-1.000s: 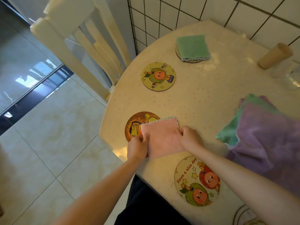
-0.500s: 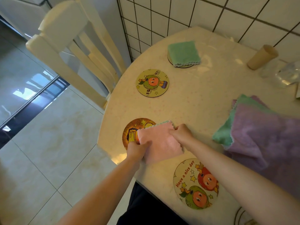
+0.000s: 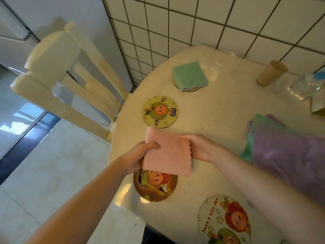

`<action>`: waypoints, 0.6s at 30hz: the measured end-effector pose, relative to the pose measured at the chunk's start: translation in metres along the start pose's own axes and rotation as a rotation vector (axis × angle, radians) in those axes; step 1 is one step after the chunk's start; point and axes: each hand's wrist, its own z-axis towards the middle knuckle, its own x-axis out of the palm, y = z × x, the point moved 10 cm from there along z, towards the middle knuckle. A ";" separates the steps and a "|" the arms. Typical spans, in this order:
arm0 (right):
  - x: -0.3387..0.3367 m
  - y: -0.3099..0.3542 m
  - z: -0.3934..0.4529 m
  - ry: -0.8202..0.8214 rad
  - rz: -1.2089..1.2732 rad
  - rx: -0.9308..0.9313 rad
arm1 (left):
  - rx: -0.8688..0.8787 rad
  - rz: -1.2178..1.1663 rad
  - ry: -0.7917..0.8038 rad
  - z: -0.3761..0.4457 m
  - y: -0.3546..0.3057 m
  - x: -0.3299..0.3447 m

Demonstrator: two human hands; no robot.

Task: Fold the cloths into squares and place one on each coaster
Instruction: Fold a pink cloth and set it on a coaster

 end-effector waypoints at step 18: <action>-0.031 0.099 0.075 -0.532 0.089 -0.339 | 0.238 0.565 -0.148 0.144 -0.180 -0.098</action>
